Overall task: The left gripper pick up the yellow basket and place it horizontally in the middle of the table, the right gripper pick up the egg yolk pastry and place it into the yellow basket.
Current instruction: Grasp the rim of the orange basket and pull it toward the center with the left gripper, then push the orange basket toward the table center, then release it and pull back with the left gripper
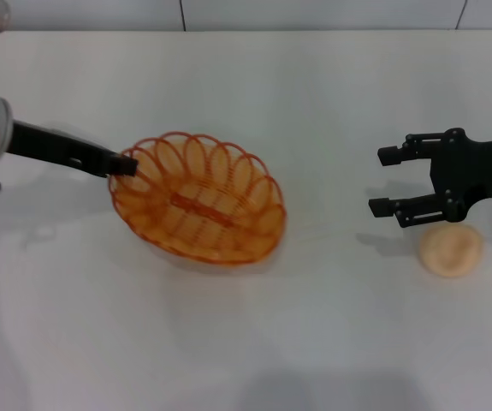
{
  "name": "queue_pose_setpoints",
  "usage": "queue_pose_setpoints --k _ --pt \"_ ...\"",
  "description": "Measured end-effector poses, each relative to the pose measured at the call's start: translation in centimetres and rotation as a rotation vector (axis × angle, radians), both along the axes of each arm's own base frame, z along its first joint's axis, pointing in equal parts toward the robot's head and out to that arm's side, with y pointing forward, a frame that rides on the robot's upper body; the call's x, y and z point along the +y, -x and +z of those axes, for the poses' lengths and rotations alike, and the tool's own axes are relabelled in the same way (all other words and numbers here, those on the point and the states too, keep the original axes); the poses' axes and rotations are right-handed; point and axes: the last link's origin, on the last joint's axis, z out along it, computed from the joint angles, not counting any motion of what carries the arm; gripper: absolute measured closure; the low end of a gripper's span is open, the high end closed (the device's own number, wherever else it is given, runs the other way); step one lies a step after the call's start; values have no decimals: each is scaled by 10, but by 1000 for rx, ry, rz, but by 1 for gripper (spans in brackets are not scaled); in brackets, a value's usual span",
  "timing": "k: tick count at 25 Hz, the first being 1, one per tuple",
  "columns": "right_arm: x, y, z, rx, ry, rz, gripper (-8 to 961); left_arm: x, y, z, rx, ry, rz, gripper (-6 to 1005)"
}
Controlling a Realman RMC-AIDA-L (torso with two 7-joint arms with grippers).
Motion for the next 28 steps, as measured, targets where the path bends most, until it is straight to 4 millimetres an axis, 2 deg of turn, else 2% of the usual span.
queue_pose_setpoints --k 7,15,17,28 --pt "4 -4 10 -11 -34 -4 170 -11 -16 -19 -39 51 169 922" --pt "7 -10 25 -8 -90 -12 170 -10 -22 -29 -66 32 345 925" --pt "7 -10 25 -11 -94 -8 170 -8 -24 -37 -56 24 390 925" --pt "7 -14 27 -22 -111 -8 170 -2 -34 -51 -88 -1 407 924"
